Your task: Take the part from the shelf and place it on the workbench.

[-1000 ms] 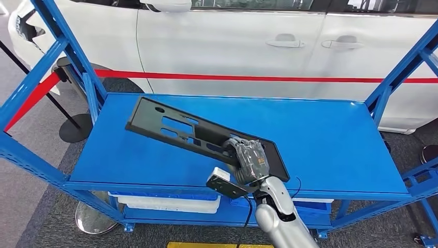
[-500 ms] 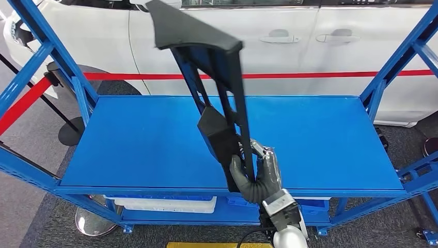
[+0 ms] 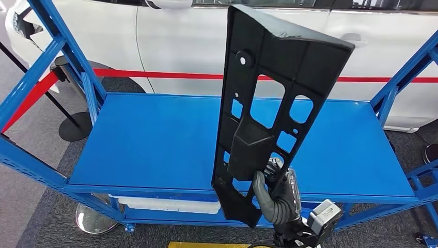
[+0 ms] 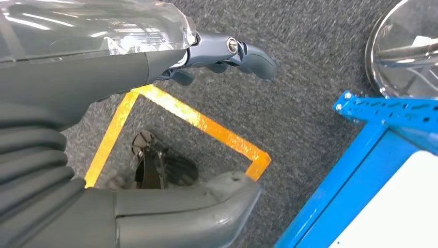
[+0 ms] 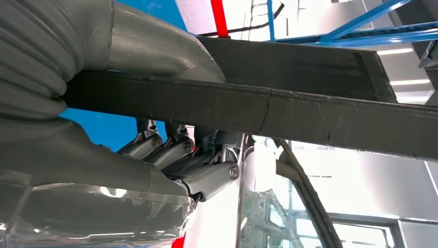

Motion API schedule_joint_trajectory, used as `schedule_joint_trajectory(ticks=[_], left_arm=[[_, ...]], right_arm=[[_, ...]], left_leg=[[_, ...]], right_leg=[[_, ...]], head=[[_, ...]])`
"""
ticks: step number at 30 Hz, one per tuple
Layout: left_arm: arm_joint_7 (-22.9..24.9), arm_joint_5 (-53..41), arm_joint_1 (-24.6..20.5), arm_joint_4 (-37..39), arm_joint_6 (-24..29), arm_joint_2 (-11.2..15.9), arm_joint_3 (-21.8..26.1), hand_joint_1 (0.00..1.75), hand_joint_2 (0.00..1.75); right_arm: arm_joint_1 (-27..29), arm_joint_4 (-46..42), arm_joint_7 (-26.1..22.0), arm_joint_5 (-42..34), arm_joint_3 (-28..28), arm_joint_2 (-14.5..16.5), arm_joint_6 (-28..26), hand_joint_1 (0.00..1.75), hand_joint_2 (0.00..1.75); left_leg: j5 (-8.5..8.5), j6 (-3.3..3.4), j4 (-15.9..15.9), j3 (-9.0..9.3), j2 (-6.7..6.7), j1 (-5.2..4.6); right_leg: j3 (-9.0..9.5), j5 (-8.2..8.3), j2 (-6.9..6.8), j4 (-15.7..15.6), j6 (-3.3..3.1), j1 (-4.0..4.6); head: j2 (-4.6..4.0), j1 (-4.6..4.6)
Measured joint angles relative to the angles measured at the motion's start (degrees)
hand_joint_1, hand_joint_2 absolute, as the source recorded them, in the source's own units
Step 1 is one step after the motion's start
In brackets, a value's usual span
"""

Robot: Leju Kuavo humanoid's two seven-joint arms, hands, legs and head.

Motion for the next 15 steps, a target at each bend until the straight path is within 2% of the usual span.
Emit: schedule_joint_trajectory(ticks=[1,2,4,6,8,10,11,12,13,15], left_arm=[[0.13,0.16,-0.08,0.02,0.08,-0.16,0.04,0.00,1.75],[0.24,0.30,-0.14,0.04,0.16,-0.30,0.10,0.00,1.75],[0.37,0.51,-0.20,0.06,0.30,-0.51,0.33,0.00,1.75],[0.40,0.82,-0.26,0.07,0.42,-0.66,0.63,0.00,1.75],[0.41,1.31,-0.36,0.07,0.66,-0.81,0.91,0.00,1.75],[0.40,1.85,-0.34,0.07,0.86,-0.98,1.11,0.00,1.75],[0.36,2.10,-0.27,0.07,0.87,-1.04,1.20,0.00,1.75],[0.29,2.33,-0.20,0.07,0.83,-1.08,1.29,0.00,1.75],[0.21,2.46,-0.14,0.07,0.76,-1.10,1.37,0.00,1.75],[0.09,2.48,-0.07,0.07,0.57,-1.13,1.44,0.00,1.75]], right_arm=[[0.76,-0.05,-0.40,0.03,-0.19,0.00,0.19,1.75,1.75],[1.69,-0.10,-0.86,0.14,-0.39,0.00,0.40,1.75,1.75],[3.65,-0.19,-1.82,0.46,-0.74,0.00,0.83,1.75,1.75],[5.27,-0.29,-2.58,0.51,-1.15,0.10,1.53,1.75,1.75],[6.96,-0.43,-3.66,0.51,-1.83,0.41,2.54,1.75,1.75],[9.28,-0.49,-5.15,0.66,-2.82,0.76,3.40,1.75,1.75],[10.63,-0.50,-5.98,0.76,-3.41,0.91,3.77,1.75,1.75],[12.05,-0.51,-6.95,0.87,-4.03,1.02,4.10,1.75,1.75],[13.42,-0.52,-7.91,0.93,-4.55,1.08,4.38,1.75,1.75],[15.74,-0.53,-9.67,1.03,-5.37,1.18,4.77,1.75,1.75]], left_leg=[[-0.15,-0.21,0.07,0.09,-0.05,-0.10],[-0.26,-0.46,0.10,0.13,-0.09,-0.17],[-0.38,-1.09,0.02,0.19,-0.14,-0.25],[-0.95,-1.72,0.38,0.15,-0.07,-0.19],[-3.55,-2.24,4.26,-1.39,-0.01,-0.11],[-7.21,-2.65,11.69,-4.68,0.02,-0.02],[-8.16,-2.81,14.64,-6.08,0.02,0.02],[-8.02,-2.90,15.82,-6.66,0.03,0.04],[-6.75,-2.93,14.67,-6.14,0.04,0.07],[-2.82,-2.75,7.51,-2.75,0.04,0.16]], right_leg=[[1.58,1.22,-0.01,-3.33,-0.27,0.12],[2.59,1.76,-0.01,-5.47,-0.50,0.27],[3.02,1.68,0.02,-6.55,-0.77,0.53],[3.26,1.85,0.03,-6.99,-1.26,0.23],[3.61,1.97,-0.15,-7.44,-1.85,-0.12],[3.74,1.83,-0.36,-7.44,-2.19,-0.03],[3.78,1.76,-0.42,-7.40,-2.25,0.03],[3.83,1.67,-0.44,-7.34,-2.27,0.06],[3.93,1.57,-0.42,-7.25,-2.23,0.07],[4.11,1.32,-0.29,-6.90,-2.02,0.06]], head=[[0.00,-0.01],[0.00,-0.02],[0.00,-0.04],[0.00,-0.07],[0.00,-0.28],[0.00,-0.46],[0.00,-0.47],[0.00,-0.48],[0.00,-0.49],[0.00,-0.49]])
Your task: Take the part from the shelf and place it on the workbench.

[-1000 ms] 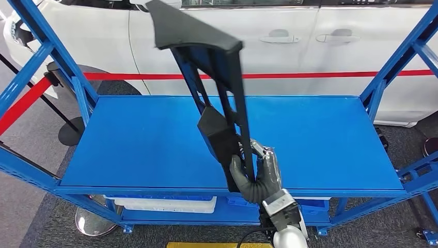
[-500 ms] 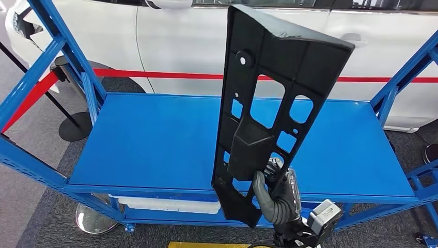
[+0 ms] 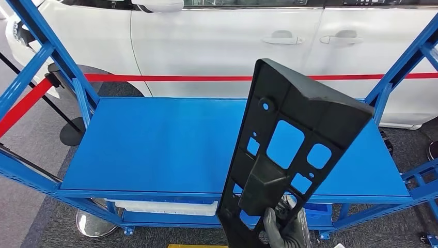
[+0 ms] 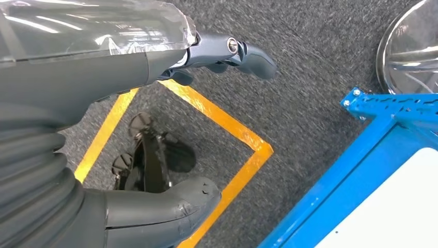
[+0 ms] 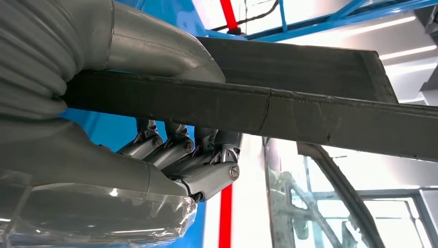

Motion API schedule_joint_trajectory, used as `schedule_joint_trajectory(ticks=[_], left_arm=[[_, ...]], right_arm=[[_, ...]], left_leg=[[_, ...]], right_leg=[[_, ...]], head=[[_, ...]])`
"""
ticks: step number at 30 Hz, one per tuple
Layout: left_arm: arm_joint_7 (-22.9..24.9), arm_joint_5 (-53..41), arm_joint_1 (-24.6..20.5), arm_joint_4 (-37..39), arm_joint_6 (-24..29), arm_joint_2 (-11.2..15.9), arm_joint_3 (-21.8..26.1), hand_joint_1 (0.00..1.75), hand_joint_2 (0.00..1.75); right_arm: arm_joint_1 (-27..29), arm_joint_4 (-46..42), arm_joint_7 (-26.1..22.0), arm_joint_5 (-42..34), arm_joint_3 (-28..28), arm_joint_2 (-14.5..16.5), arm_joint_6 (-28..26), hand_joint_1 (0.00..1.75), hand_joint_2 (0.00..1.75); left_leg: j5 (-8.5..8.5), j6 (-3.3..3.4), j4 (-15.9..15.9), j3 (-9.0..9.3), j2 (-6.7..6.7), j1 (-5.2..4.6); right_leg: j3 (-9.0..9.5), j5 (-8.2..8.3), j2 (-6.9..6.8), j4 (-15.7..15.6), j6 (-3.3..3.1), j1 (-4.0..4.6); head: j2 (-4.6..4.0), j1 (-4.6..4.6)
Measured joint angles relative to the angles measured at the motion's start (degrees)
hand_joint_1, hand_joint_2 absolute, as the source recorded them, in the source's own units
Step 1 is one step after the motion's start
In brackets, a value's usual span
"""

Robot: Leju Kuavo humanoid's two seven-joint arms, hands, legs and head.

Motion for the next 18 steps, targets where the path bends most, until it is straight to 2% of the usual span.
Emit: schedule_joint_trajectory(ticks=[2,4,6,7,9,10,11,12,13,14,16,17,18], left_arm=[[0.12,-0.07,-0.02,-0.01,-0.33,-0.07,0.00,0.00,1.75],[0.39,-0.09,0.00,-0.02,-0.68,-0.15,0.00,0.00,1.75],[0.73,-0.08,0.05,-0.02,-0.88,-0.26,0.00,0.00,1.75],[0.87,-0.08,0.03,-0.03,-0.96,-0.32,0.00,0.00,1.75],[1.16,-0.09,-0.04,-0.07,-1.08,-0.39,0.00,0.00,1.75],[1.27,-0.09,-0.04,-0.09,-1.14,-0.39,0.00,0.00,1.75],[1.40,-0.10,-0.03,-0.11,-1.18,-0.39,0.00,0.00,1.75],[1.53,-0.10,-0.01,-0.13,-1.21,-0.39,0.00,0.00,1.75],[1.69,-0.09,0.00,-0.15,-1.22,-0.39,0.00,0.00,1.75],[1.84,-0.08,0.01,-0.17,-1.22,-0.39,0.00,0.00,1.75],[2.03,-0.06,0.00,-0.20,-1.24,-0.43,0.00,0.00,1.75],[2.05,-0.06,-0.01,-0.20,-1.25,-0.45,0.00,0.00,1.75],[2.08,-0.05,-0.01,-0.20,-1.26,-0.47,0.00,0.00,1.75]], right_arm=[[1.59,-0.09,-1.04,0.15,-0.75,0.26,0.21,1.75,1.75],[2.80,-0.32,-1.60,0.58,-1.58,0.65,0.52,1.75,1.75],[3.67,-0.67,-1.93,1.53,-2.20,0.98,0.95,1.75,1.75],[3.93,-0.85,-2.08,2.08,-2.38,1.09,1.09,1.75,1.75],[4.25,-1.17,-2.30,3.07,-2.56,1.21,1.20,1.75,1.75],[4.35,-1.26,-2.38,3.37,-2.60,1.23,1.21,1.75,1.75],[4.44,-1.28,-2.42,3.63,-2.65,1.27,1.20,1.75,1.75],[4.55,-1.28,-2.44,3.88,-2.70,1.30,1.17,1.75,1.75],[4.63,-1.29,-2.45,4.11,-2.73,1.33,1.13,1.75,1.75],[4.66,-1.32,-2.45,4.36,-2.76,1.35,1.04,1.75,1.75],[4.66,-1.44,-2.45,4.72,-2.79,1.42,0.90,1.75,1.75],[4.68,-1.53,-2.47,4.79,-2.80,1.48,0.83,1.75,1.75],[4.70,-1.63,-2.50,4.84,-2.82,1.56,0.79,1.75,1.75]], left_leg=[[2.00,0.43,-5.66,2.57,-0.08,-0.15],[2.13,1.00,-6.56,2.82,-0.17,-0.41],[2.64,1.84,-6.81,2.64,-0.08,-0.25],[2.96,2.32,-7.02,2.49,0.01,-0.15],[3.56,3.09,-7.24,1.89,0.19,-0.10],[3.84,3.29,-7.23,1.46,0.25,-0.15],[4.14,3.35,-7.22,1.01,0.31,-0.21],[4.47,3.33,-7.20,0.57,0.35,-0.26],[4.79,3.24,-7.17,0.15,0.35,-0.28],[5.13,3.11,-7.15,-0.23,0.33,-0.29],[5.81,2.69,-7.06,-0.80,0.23,-0.35],[6.15,2.36,-7.07,-0.90,0.18,-0.39],[6.49,1.99,-7.09,-0.93,0.14,-0.41]], right_leg=[[-0.17,-0.20,0.18,0.61,0.45,0.17],[-0.46,-0.10,0.29,0.85,1.05,0.28],[-0.66,-0.40,0.35,1.10,1.63,0.20],[-1.02,-1.47,0.37,2.04,1.87,0.15],[-2.93,-5.76,0.37,7.17,2.29,-0.04],[-4.20,-8.12,0.36,10.79,2.45,-0.13],[-5.16,-9.76,0.35,13.92,2.60,-0.25],[-5.35,-10.31,0.34,15.57,2.69,-0.35],[-4.42,-9.68,0.33,15.05,2.70,-0.43],[-2.43,-8.25,0.32,12.50,2.62,-0.48],[3.28,-5.57,0.34,4.15,2.24,-0.37],[5.25,-4.79,0.37,1.05,2.03,-0.22],[6.34,-4.52,0.40,-0.85,1.83,-0.03]], head=[[0.00,0.04],[0.00,0.11],[0.00,0.14],[0.00,0.23],[0.00,0.48],[0.00,0.60],[0.00,0.64],[0.00,0.64],[0.00,0.64],[0.00,0.64],[0.00,0.66],[-0.01,0.62],[-0.01,0.68]])
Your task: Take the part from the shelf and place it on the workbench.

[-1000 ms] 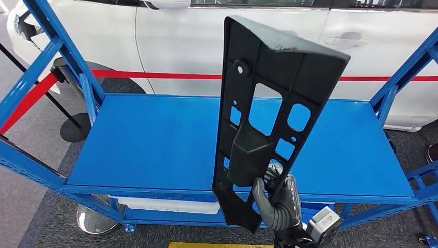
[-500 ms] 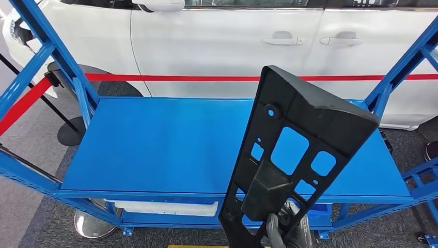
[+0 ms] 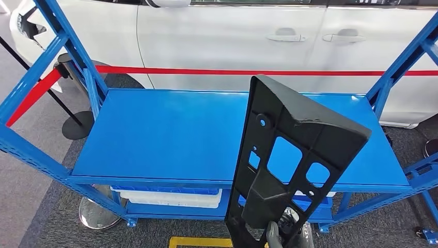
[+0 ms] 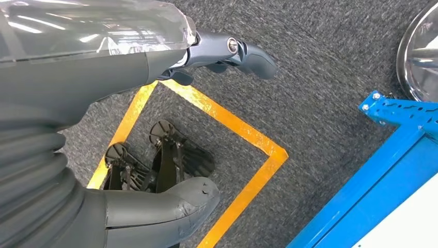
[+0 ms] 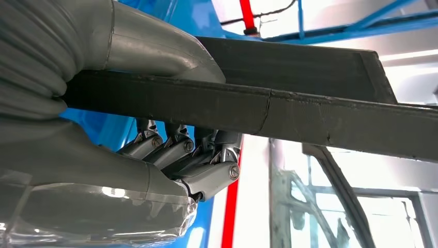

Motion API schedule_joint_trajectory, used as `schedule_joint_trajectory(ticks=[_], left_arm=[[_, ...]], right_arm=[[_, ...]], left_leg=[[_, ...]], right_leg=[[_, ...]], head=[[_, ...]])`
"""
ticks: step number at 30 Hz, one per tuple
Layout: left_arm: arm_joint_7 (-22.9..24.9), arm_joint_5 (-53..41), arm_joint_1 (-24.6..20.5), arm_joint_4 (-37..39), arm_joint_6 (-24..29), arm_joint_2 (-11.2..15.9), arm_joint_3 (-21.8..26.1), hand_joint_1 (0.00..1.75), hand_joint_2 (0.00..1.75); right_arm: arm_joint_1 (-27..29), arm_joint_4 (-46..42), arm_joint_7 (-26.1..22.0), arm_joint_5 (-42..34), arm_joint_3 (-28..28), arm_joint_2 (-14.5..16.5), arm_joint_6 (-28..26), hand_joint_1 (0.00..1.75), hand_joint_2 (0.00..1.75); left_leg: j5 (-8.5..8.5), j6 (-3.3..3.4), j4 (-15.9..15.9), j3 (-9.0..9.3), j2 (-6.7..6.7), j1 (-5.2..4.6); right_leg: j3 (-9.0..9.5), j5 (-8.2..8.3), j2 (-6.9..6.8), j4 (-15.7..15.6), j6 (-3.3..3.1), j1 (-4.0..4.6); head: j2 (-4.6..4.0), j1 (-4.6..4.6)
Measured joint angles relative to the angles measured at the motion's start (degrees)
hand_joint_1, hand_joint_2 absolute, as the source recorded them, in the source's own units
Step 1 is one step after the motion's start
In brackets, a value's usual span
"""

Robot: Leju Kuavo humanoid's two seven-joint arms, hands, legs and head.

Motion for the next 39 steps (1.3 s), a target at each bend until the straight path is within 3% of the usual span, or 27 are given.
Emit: schedule_joint_trajectory(ticks=[2,4,6,8,9,10,11,13,15,16,18,20,23,24,25,26,28,30,31,33,34,35,38,39], left_arm=[[0.05,0.03,0.05,-0.02,0.00,-0.01,0.00,0.00,1.75],[0.09,0.07,0.15,-0.06,0.01,0.02,0.00,0.00,1.75],[0.10,0.08,0.22,-0.12,0.01,0.04,0.00,0.00,1.75],[0.18,0.09,0.22,-0.16,0.01,0.04,0.00,0.00,1.75],[0.25,0.13,0.21,-0.21,0.00,0.05,0.00,0.00,1.75],[0.34,0.24,0.20,-0.26,0.00,0.07,0.00,0.00,1.75],[0.42,0.39,0.20,-0.33,0.00,0.10,0.00,0.00,1.75],[0.62,0.74,0.12,-0.49,0.00,0.16,0.00,0.00,1.75],[0.82,0.89,0.00,-0.71,-0.02,0.20,0.00,0.00,1.75],[0.89,0.91,-0.04,-0.80,-0.03,0.21,0.00,0.00,1.75],[0.99,0.92,-0.01,-0.91,-0.06,0.20,0.00,0.00,1.75],[1.15,0.99,-0.06,-0.99,-0.19,0.18,0.00,0.00,1.75],[1.35,1.16,-0.18,-1.29,-0.45,0.20,0.00,0.00,1.75],[1.39,1.22,-0.18,-1.40,-0.51,0.20,0.00,0.00,1.75],[1.45,1.31,-0.18,-1.49,-0.58,0.21,0.00,0.00,1.75],[1.52,1.42,-0.18,-1.56,-0.65,0.21,0.00,0.00,1.75],[1.65,1.62,-0.19,-1.65,-0.84,0.21,0.00,0.00,1.75],[1.73,1.76,-0.24,-1.73,-1.02,0.21,0.00,0.00,1.75],[1.76,1.80,-0.26,-1.79,-1.08,0.21,0.00,0.00,1.75],[1.82,1.85,-0.24,-1.89,-1.12,0.22,0.00,0.00,1.75],[1.84,1.85,-0.19,-1.94,-1.13,0.24,0.00,0.00,1.75],[1.85,1.85,-0.14,-1.99,-1.14,0.25,0.00,0.00,1.75],[2.02,1.94,-0.10,-2.11,-1.18,0.24,0.00,0.00,1.75],[2.13,2.02,-0.11,-2.17,-1.20,0.22,0.00,0.00,1.75]], right_arm=[[0.08,-0.16,-0.05,0.01,-0.05,0.13,-0.05,1.75,1.75],[0.10,-0.22,-0.07,0.01,-0.07,0.29,-0.05,1.75,1.75],[0.15,-0.22,-0.08,0.08,-0.07,0.52,-0.05,1.75,1.75],[0.19,-0.22,-0.08,0.26,-0.07,0.62,-0.08,1.75,1.75],[0.21,-0.22,-0.09,0.36,-0.07,0.63,-0.10,1.75,1.75],[0.21,-0.22,-0.11,0.43,-0.05,0.63,-0.11,1.75,1.75],[0.21,-0.22,-0.13,0.47,-0.02,0.63,-0.14,1.75,1.75],[0.20,-0.23,-0.19,0.50,0.08,0.63,-0.26,1.75,1.75],[0.16,-0.24,-0.23,0.57,0.30,0.63,-0.48,1.75,1.75],[0.13,-0.25,-0.25,0.60,0.43,0.63,-0.57,1.75,1.75],[0.10,-0.28,-0.27,0.62,0.63,0.64,-0.67,1.75,1.75],[0.10,-0.48,-0.23,0.62,0.74,0.63,-0.71,1.75,1.75],[0.08,-0.70,-0.05,0.57,0.81,0.60,-0.78,1.75,1.75],[0.08,-0.70,0.01,0.53,0.81,0.59,-0.80,1.75,1.75],[0.08,-0.70,0.07,0.49,0.82,0.58,-0.81,1.75,1.75],[0.07,-0.72,0.13,0.46,0.83,0.57,-0.79,1.75,1.75],[-0.01,-0.84,0.29,0.43,0.85,0.56,-0.73,1.75,1.75],[-0.23,-1.12,0.48,0.40,0.87,0.56,-0.69,1.75,1.75],[-0.35,-1.29,0.57,0.39,0.89,0.56,-0.68,1.75,1.75],[-0.46,-1.47,0.73,0.34,0.90,0.57,-0.66,1.75,1.75],[-0.49,-1.52,0.79,0.33,0.91,0.57,-0.66,1.75,1.75],[-0.51,-1.55,0.85,0.32,0.92,0.57,-0.66,1.75,1.75],[-0.54,-1.60,0.97,0.22,0.98,0.58,-0.65,1.75,1.75],[-0.53,-1.61,1.02,0.08,0.98,0.58,-0.63,1.75,1.75]], left_leg=[[0.79,-0.82,-0.23,-0.04,-0.02,0.02],[-0.27,-1.42,0.61,-0.65,-0.08,0.12],[-5.20,-1.73,5.13,-2.17,-0.11,0.22],[-10.22,-1.99,12.28,-3.73,-0.09,0.23],[-11.00,-2.08,14.82,-3.78,-0.09,0.23],[-10.54,-2.11,15.69,-3.03,-0.09,0.22],[-9.13,-2.05,14.45,-1.26,-0.09,0.22],[-6.95,-1.66,7.24,4.37,-0.09,0.12],[-7.27,-1.16,0.46,8.64,-0.13,-0.16],[-7.75,-0.90,-1.05,9.31,-0.15,-0.35],[-7.15,-0.23,-1.59,8.86,-0.04,-0.35],[-5.98,0.66,-1.92,7.98,0.23,-0.07],[-4.21,1.31,-1.95,5.87,0.55,0.01],[-3.61,1.24,-1.86,5.09,0.61,0.00],[-3.03,1.12,-1.71,4.28,0.65,0.01],[-2.48,0.94,-1.50,3.45,0.67,0.04],[-1.65,0.49,-0.92,1.95,0.64,0.09],[-0.97,-0.17,-0.27,0.93,0.56,0.02],[-0.57,-0.59,-0.13,0.64,0.55,-0.03],[0.17,-1.43,-0.13,0.33,0.55,0.09],[-0.23,-1.78,0.16,0.04,0.52,0.22],[-1.72,-2.03,1.20,-0.45,0.48,0.35],[-10.08,-2.48,10.16,-2.89,0.43,0.54],[-11.59,-2.54,13.42,-3.32,0.43,0.55]], right_leg=[[-0.33,0.57,0.04,-0.42,-0.48,0.22],[-1.17,1.53,-0.19,-0.66,-1.36,0.02],[-2.45,2.74,-0.47,-0.80,-2.20,-0.14],[-4.03,3.82,-0.60,-0.59,-2.50,0.04],[-4.88,4.32,-0.65,-0.38,-2.50,0.14],[-5.75,4.77,-0.70,-0.08,-2.45,0.22],[-6.60,5.14,-0.72,0.29,-2.35,0.26],[-7.98,5.69,-0.75,1.11,-2.04,0.32],[-8.82,6.24,-0.83,1.74,-1.46,0.38],[-9.04,6.61,-0.88,1.86,-1.12,0.36],[-9.28,7.18,-0.88,1.95,-0.41,0.25],[-10.13,4.92,-0.60,3.62,0.18,0.15],[-12.72,-2.81,-0.37,12.55,0.91,-0.21],[-13.13,-3.88,-0.37,15.44,1.13,-0.36],[-12.78,-3.52,-0.37,16.85,1.31,-0.53],[-11.47,-2.15,-0.38,16.38,1.44,-0.70],[-6.21,0.62,-0.36,10.07,1.45,-0.97],[-1.33,0.57,-0.23,2.71,1.04,-0.81],[-0.25,0.11,-0.17,0.70,0.68,-0.60],[-0.63,0.40,-0.20,-0.05,-0.29,-0.35],[-1.07,0.93,-0.31,-0.10,-0.86,-0.35],[-1.61,1.53,-0.46,-0.20,-1.43,-0.39],[-3.97,3.43,-0.79,-0.10,-2.46,-0.13],[-4.88,4.04,-0.82,0.05,-2.52,0.05]], head=[[0.00,0.08],[-0.01,0.16],[-0.01,-0.01],[0.00,-0.20],[-0.01,-0.20],[0.00,-0.21],[0.00,-0.22],[0.01,-0.24],[0.00,-0.20],[0.00,-0.22],[-0.01,-0.24],[0.00,-0.08],[0.01,0.25],[0.00,0.25],[0.00,0.25],[0.00,0.25],[0.01,0.26],[0.01,0.24],[0.01,0.23],[0.00,0.27],[0.00,0.27],[-0.01,0.21],[0.00,-0.10],[0.01,-0.14]])
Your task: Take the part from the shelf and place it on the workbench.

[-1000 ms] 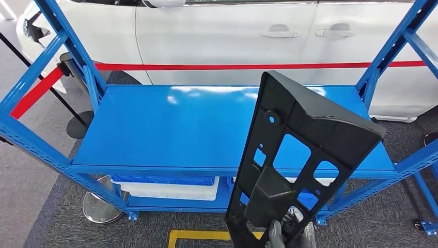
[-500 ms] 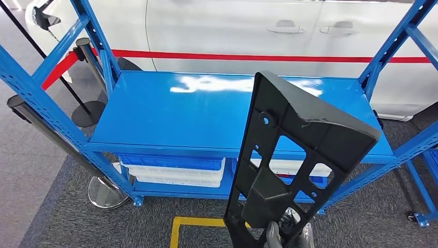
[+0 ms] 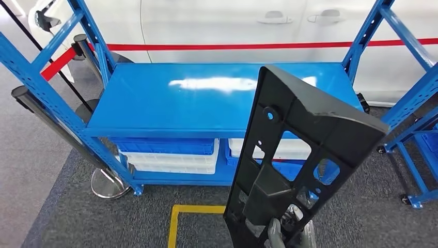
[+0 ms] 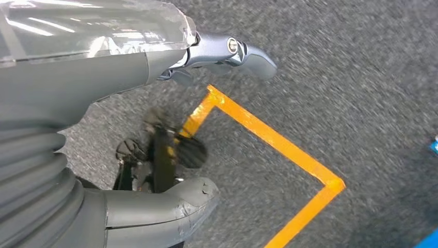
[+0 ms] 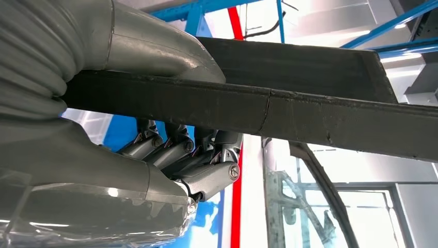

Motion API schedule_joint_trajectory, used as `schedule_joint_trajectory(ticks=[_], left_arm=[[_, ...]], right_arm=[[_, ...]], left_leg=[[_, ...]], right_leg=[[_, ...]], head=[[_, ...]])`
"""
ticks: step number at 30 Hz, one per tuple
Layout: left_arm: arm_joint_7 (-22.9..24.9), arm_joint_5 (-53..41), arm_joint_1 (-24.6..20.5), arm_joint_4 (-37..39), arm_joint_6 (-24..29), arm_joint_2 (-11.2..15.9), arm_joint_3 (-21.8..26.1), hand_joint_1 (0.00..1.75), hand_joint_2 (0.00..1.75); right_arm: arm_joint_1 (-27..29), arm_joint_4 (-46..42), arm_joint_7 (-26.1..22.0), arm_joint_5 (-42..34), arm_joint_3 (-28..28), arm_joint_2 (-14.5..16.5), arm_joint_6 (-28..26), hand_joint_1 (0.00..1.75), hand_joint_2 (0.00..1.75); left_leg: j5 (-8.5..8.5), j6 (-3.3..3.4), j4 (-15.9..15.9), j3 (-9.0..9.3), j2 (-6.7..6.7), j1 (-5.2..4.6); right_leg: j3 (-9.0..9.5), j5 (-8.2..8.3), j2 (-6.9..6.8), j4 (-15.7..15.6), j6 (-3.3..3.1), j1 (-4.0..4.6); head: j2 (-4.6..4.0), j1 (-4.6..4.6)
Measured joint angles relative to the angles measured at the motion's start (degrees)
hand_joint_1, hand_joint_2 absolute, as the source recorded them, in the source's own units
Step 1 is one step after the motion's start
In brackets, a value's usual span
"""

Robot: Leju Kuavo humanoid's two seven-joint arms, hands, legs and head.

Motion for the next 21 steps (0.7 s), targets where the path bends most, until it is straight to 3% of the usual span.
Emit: schedule_joint_trajectory(ticks=[1,2,3,4,6,8,10,11,12,14,15,16,17,18,19,21], left_arm=[[0.09,0.13,-0.01,-0.09,-0.01,0.01,0.00,0.00,1.75],[0.18,0.27,-0.02,-0.20,-0.01,0.02,0.00,0.00,1.75],[0.25,0.52,-0.03,-0.32,0.00,0.02,0.00,0.00,1.75],[0.31,0.74,-0.07,-0.44,0.01,0.03,0.00,0.00,1.75],[0.54,1.13,-0.21,-0.70,0.08,0.02,0.00,0.00,1.75],[0.81,1.57,-0.33,-0.92,0.19,-0.02,0.01,0.00,1.75],[1.12,2.04,-0.30,-1.04,0.38,-0.20,0.03,0.00,1.75],[1.27,2.19,-0.30,-1.10,0.50,-0.30,0.03,0.00,1.75],[1.37,2.27,-0.29,-1.17,0.61,-0.41,0.04,0.00,1.75],[1.50,2.55,-0.32,-1.36,0.72,-0.50,0.04,0.00,1.75],[1.56,2.68,-0.31,-1.43,0.75,-0.53,0.04,0.00,1.75],[1.66,2.79,-0.31,-1.48,0.80,-0.57,0.04,0.00,1.75],[1.76,2.84,-0.31,-1.50,0.88,-0.63,0.04,0.00,1.75],[1.87,2.89,-0.31,-1.51,0.98,-0.72,0.04,0.00,1.75],[1.99,2.95,-0.29,-1.53,1.08,-0.81,0.05,0.00,1.75],[2.19,3.03,-0.11,-1.68,1.34,-0.99,0.06,0.00,1.75]], right_arm=[[0.00,0.00,0.08,-0.22,-0.01,0.00,0.02,1.75,1.75],[0.00,-0.01,0.16,-0.45,-0.01,0.00,0.04,1.75,1.75],[0.00,-0.02,0.23,-0.64,-0.02,0.00,0.07,1.75,1.75],[0.00,-0.04,0.31,-0.78,-0.01,0.00,0.10,1.75,1.75],[0.00,-0.09,0.45,-0.96,-0.01,0.00,0.17,1.75,1.75],[0.00,-0.21,0.60,-1.27,0.00,-0.01,0.31,1.75,1.75],[0.04,-0.39,0.74,-1.56,-0.01,-0.02,0.43,1.75,1.75],[0.08,-0.47,0.82,-1.65,-0.03,-0.03,0.47,1.75,1.75],[0.12,-0.51,0.90,-1.69,-0.05,-0.05,0.51,1.75,1.75],[0.15,-0.54,1.03,-1.76,-0.06,-0.11,0.60,1.75,1.75],[0.16,-0.54,1.06,-1.85,-0.07,-0.15,0.65,1.75,1.75],[0.16,-0.53,1.11,-2.13,-0.08,-0.20,0.79,1.75,1.75],[0.16,-0.53,1.16,-2.59,-0.09,-0.24,1.05,1.75,1.75],[0.16,-0.52,1.21,-3.28,-0.10,-0.28,1.47,1.75,1.75],[0.15,-0.52,1.25,-4.11,-0.10,-0.33,1.99,1.75,1.75],[0.02,-0.52,1.26,-5.51,-0.11,-0.38,2.89,1.75,1.75]], left_leg=[[0.02,0.01,1.96,0.27,0.00,-0.01],[1.23,0.11,2.14,1.36,0.00,-0.03],[3.00,0.31,0.27,3.47,0.00,-0.07],[4.22,0.64,-3.30,6.38,-0.02,-0.16],[4.13,1.33,-11.45,12.08,-0.06,-0.50],[3.20,1.82,-15.14,13.97,-0.09,-0.91],[4.16,2.42,-15.62,13.23,0.01,-0.85],[4.82,2.82,-15.80,12.72,0.13,-0.72],[5.57,3.19,-16.00,12.07,0.26,-0.57],[6.87,3.60,-15.96,10.41,0.43,-0.56],[7.52,3.61,-15.84,9.55,0.45,-0.58],[8.14,3.54,-15.64,8.62,0.49,-0.58],[8.71,3.43,-15.37,7.67,0.52,-0.56],[9.17,3.29,-15.03,6.75,0.70,-0.52],[9.54,3.12,-14.59,5.91,0.88,-0.48],[9.98,2.61,-13.62,4.71,1.37,-0.59]], right_leg=[[-0.93,0.57,-0.02,0.22,-0.01,0.16],[-1.86,1.08,-0.03,0.51,0.03,0.27],[-2.78,1.53,-0.02,0.85,0.11,0.36],[-3.58,1.94,-0.03,1.24,0.21,0.39],[-4.59,2.65,-0.07,1.86,0.66,0.51],[-4.84,3.45,-0.19,1.94,1.35,0.42],[-5.10,3.75,-0.13,1.95,2.14,0.26],[-5.51,2.58,0.03,2.63,2.47,0.20],[-6.11,0.38,0.20,4.18,2.76,0.15],[-7.68,-5.57,0.40,10.16,3.19,-0.09],[-8.27,-7.33,0.42,13.56,3.41,-0.21],[-8.36,-7.58,0.43,16.07,3.62,-0.35],[-7.73,-6.48,0.43,17.04,3.78,-0.51],[-6.18,-4.63,0.35,16.09,3.92,-0.69],[-3.68,-2.96,-0.09,13.28,4.05,-0.87],[1.87,-2.70,-1.63,5.34,3.93,-0.75]], head=[[0.00,-0.01],[-0.01,-0.01],[-0.01,-0.03],[-0.01,-0.03],[0.00,-0.01],[0.00,-0.09],[0.00,-0.14],[-0.01,-0.06],[-0.01,0.10],[-0.01,0.30],[-0.01,0.31],[-0.01,0.32],[0.00,0.33],[0.00,0.33],[0.00,0.34],[0.00,0.40]])
